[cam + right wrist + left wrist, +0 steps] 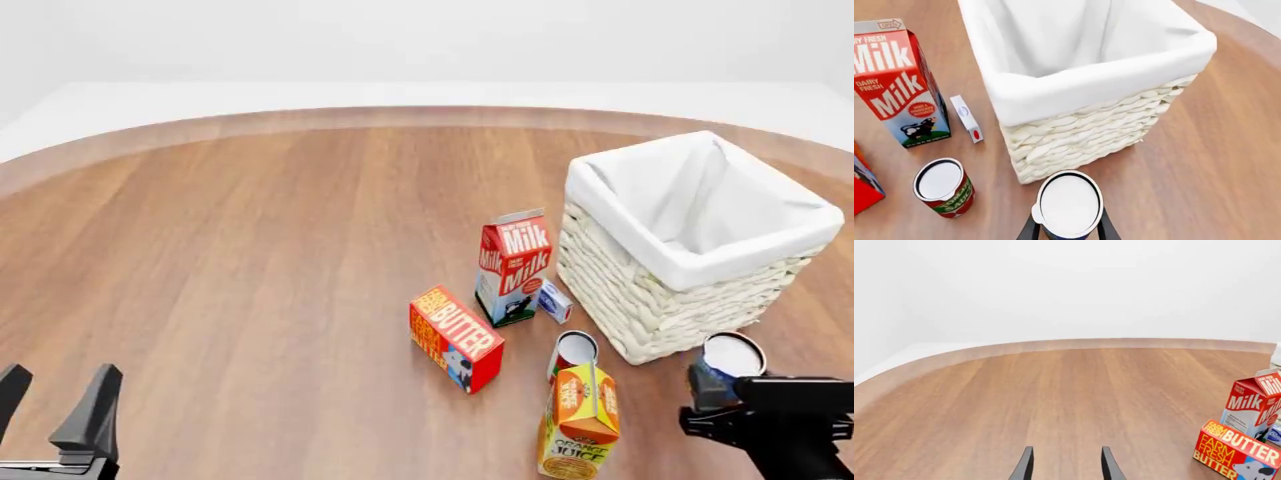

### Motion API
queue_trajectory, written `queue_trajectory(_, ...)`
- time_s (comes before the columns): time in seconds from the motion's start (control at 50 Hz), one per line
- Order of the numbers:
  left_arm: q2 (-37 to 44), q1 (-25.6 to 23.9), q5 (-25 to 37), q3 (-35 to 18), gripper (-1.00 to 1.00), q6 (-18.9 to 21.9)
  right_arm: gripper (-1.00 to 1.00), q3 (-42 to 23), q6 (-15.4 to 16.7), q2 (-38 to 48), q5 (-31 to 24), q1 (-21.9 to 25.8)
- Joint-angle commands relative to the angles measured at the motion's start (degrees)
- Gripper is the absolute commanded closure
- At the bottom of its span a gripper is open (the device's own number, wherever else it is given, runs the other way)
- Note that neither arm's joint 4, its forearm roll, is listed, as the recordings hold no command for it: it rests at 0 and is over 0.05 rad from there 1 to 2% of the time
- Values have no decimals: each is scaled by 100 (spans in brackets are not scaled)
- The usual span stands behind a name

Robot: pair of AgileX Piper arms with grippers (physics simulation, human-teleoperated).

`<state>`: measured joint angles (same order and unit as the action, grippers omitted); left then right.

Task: Pick up the alphabet soup, and put it in the basket.

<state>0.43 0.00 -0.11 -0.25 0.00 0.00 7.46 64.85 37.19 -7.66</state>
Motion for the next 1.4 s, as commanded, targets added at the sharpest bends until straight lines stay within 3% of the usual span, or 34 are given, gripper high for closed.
queue_trajectory(0.02,0,0,0,0,-100,0,100,0,-34,-2085,-1863,-13)
queue_trajectory(0.16,0,0,0,0,-100,0,100,0,16,-3004,-2696,-36)
queue_trajectory(0.3,0,0,0,0,-100,0,100,0,58,-3446,-3079,-25)
queue_trajectory(0.62,0,0,0,0,-100,0,100,0,281,-4127,-3538,116)
queue_trajectory(0.84,0,0,0,0,-100,0,100,-4,546,-4922,-4131,163)
queue_trajectory(0.88,0,0,0,0,-100,0,100,-1,718,-5033,-4201,178)
queue_trajectory(1.22,0,0,0,0,-100,0,100,-444,919,-5502,-4783,275)
queue_trajectory(1.4,0,0,0,0,-100,0,100,-664,997,-5394,-4776,309)
